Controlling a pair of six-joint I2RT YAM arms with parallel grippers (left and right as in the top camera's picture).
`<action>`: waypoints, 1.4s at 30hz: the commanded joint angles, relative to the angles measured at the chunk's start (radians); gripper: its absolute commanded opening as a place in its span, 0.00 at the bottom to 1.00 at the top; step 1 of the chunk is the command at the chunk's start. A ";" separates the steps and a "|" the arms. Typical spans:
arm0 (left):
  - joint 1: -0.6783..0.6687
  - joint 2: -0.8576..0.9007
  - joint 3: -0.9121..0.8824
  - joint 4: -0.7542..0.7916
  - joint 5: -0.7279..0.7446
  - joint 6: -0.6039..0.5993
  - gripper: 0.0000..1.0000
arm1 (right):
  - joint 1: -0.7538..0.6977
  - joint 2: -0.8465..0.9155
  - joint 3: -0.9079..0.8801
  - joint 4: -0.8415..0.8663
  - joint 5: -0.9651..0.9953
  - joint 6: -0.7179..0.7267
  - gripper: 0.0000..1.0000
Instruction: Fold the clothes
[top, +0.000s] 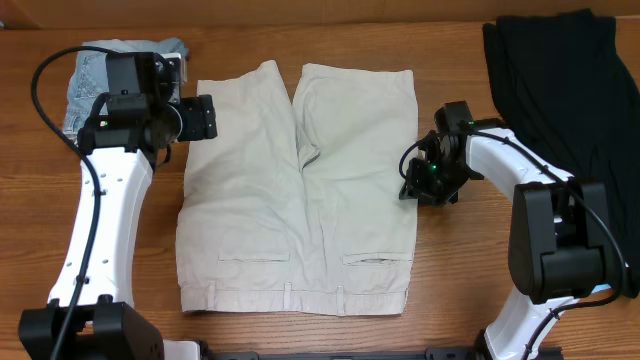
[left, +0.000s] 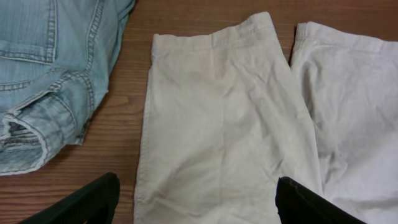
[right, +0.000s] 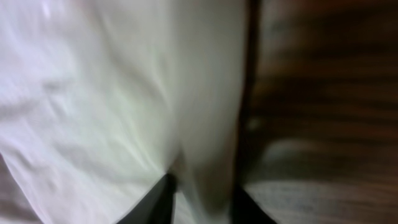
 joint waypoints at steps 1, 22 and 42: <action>-0.013 0.019 0.016 0.001 0.008 0.015 0.81 | -0.007 -0.011 -0.003 0.045 0.009 -0.002 0.12; -0.126 0.119 0.016 0.121 0.012 0.015 0.84 | -0.322 -0.011 0.325 0.029 -0.033 -0.236 0.80; -0.166 0.560 0.263 0.176 -0.023 0.145 0.67 | -0.221 -0.014 0.488 -0.283 -0.025 -0.165 0.80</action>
